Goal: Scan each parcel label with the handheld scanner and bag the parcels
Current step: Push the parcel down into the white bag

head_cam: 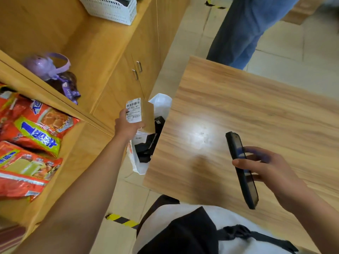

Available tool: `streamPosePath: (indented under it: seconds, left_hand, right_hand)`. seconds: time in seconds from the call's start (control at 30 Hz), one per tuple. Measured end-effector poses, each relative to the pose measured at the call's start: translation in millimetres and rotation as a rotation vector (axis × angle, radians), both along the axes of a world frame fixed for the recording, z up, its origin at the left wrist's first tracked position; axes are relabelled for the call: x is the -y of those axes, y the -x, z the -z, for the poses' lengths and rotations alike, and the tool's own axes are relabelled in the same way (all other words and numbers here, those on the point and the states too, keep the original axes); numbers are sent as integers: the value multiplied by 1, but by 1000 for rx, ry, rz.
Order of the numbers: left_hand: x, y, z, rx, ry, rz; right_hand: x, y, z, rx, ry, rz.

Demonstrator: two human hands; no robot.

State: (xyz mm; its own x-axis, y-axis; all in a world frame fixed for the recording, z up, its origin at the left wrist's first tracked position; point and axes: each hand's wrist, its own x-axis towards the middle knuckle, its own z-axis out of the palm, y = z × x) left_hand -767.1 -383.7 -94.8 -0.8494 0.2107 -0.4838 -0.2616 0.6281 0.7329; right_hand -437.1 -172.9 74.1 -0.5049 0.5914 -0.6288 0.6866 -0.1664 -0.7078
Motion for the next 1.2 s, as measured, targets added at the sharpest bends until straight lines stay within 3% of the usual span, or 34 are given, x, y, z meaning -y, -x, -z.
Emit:
streamPosePath:
  seconds: [0.23, 0.47, 0.6, 0.8, 1.2]
  left_hand:
    - [-21, 17, 24, 16, 64, 178]
    - [-18, 8, 11, 110, -30, -8]
    - [-28, -15, -13, 105, -99, -13]
    - [-81, -67, -54, 109, -279, 165]
    - [-256, -262, -81, 117, -189, 765]
  right_hand:
    - [17, -1, -3, -10, -19, 67]
    - [19, -13, 0, -28, -28, 123]
    - [15, -24, -2, -44, -25, 156]
    - [-2, -57, -1, -90, -28, 253]
    - [-61, -222, -6, -177, 12, 638]
